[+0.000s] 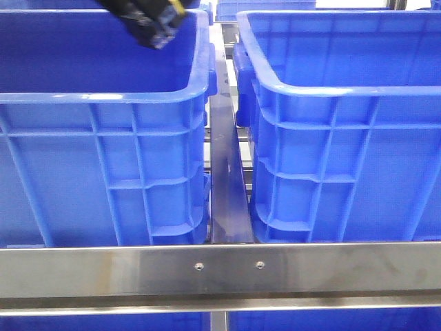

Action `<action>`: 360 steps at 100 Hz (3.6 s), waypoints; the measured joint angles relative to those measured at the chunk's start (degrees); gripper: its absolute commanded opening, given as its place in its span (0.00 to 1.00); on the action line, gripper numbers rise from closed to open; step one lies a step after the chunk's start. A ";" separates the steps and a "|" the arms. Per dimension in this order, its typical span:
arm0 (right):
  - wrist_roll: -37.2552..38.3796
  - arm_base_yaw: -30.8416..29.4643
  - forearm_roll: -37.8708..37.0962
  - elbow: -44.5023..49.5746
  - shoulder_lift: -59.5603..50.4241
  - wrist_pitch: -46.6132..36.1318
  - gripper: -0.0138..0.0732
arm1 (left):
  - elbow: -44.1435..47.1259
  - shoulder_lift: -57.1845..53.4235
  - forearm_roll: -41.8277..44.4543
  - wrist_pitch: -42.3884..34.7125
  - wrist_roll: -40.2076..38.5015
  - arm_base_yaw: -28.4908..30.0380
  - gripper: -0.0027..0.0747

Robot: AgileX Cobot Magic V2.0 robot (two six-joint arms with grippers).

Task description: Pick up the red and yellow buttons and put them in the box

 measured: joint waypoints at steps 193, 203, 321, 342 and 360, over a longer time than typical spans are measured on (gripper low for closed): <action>36.89 14.66 2.79 -23.74 30.17 25.85 0.39 | 0.00 0.00 0.47 -1.06 1.90 -5.95 0.48; 36.78 14.66 2.79 -23.74 30.17 25.95 0.39 | 0.00 0.00 0.58 -0.58 1.93 -5.95 0.83; 18.30 -3.68 -20.85 -34.74 37.59 -11.95 0.39 | 0.00 0.00 1.02 1.69 1.83 -5.95 0.83; 18.29 -3.68 -20.51 -34.74 43.85 -16.20 0.39 | 0.00 0.00 1.10 1.69 1.83 -5.95 0.83; 18.19 -3.68 -20.38 -34.74 47.89 -18.62 0.39 | 0.00 0.00 1.10 1.69 1.83 -5.95 0.83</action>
